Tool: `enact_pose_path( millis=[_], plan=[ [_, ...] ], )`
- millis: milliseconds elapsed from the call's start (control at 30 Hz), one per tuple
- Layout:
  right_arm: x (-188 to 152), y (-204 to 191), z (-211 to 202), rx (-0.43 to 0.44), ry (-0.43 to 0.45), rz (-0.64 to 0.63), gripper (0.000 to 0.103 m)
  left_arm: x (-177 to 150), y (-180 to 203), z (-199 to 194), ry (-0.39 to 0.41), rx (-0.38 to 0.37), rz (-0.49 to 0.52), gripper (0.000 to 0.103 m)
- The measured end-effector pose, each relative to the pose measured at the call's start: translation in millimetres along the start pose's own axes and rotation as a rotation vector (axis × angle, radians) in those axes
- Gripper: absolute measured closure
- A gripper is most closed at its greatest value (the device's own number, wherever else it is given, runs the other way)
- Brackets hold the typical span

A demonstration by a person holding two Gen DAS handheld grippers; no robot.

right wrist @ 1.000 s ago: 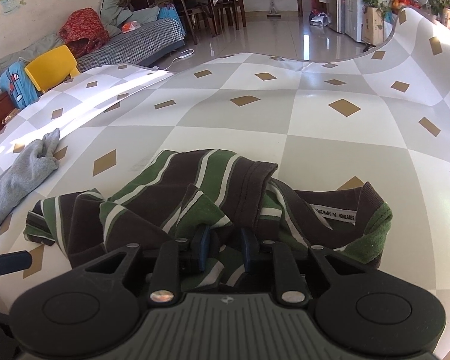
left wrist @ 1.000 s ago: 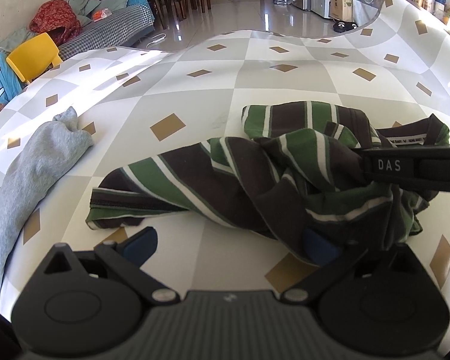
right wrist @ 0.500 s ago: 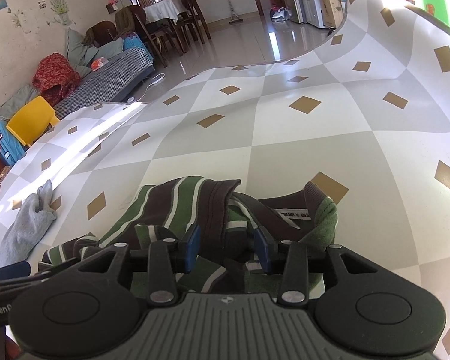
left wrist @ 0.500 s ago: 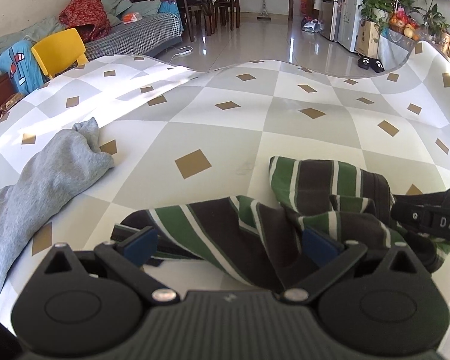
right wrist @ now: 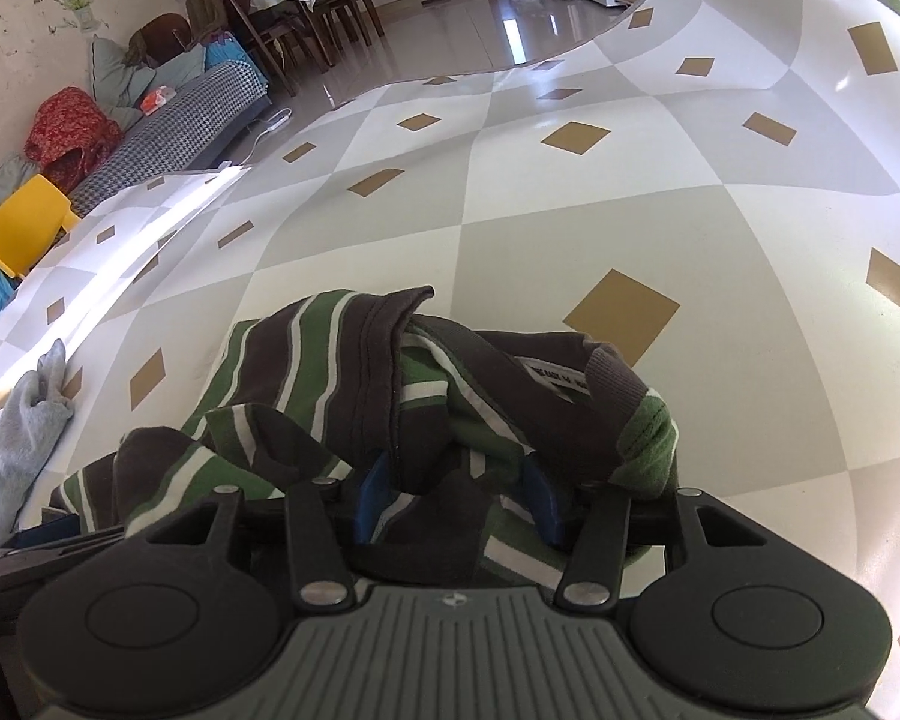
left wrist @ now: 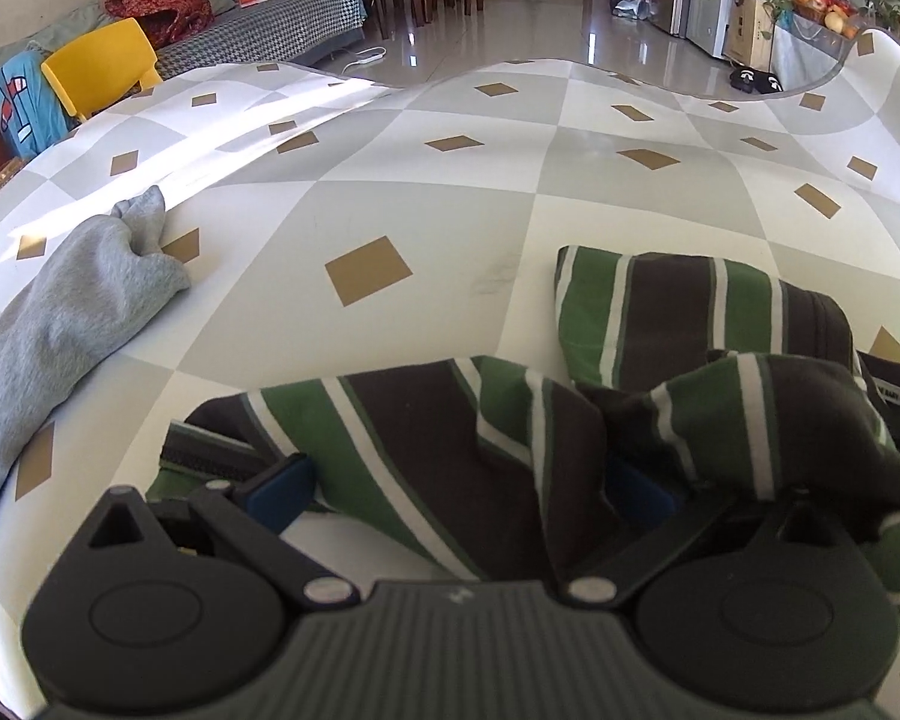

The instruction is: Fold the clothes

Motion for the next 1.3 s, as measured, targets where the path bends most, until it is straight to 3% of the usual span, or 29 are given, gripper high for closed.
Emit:
enact_pose_path(
  millis=[333, 667, 833, 1000, 1300],
  plan=[
    [1, -12, 11, 0.041, 0.037, -0.043, 0.056, -8, -6, -3, -0.005, 0.028, -0.022, 0.000],
    [1, -17, 20, 0.185, 0.043, -0.004, 0.054, -17, -22, -9, -0.026, 0.074, -0.047, 0.000],
    [4, -15, 16, 0.212, 0.028, 0.040, 0.055, -22, -27, -13, -0.023, 0.088, -0.044, 0.000],
    [14, -9, -8, 0.209, 0.112, 0.063, 0.055, -22, -30, -20, -0.020, 0.090, -0.049, 0.000],
    [19, -15, -22, 0.288, 0.136, 0.043, 0.055, -23, -21, -51, 0.082, 0.051, -0.008, 0.000]
  ],
)
Point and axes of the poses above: each gripper's, at about its wrist camera, not at the fingertips, and z roughly the way its jaws point, y to its right, x to its top, the point moved 2 cm from there along z, roughly the way its jaws point, and after that the axes turned 6 degrees about x, right-handed, at the moved point
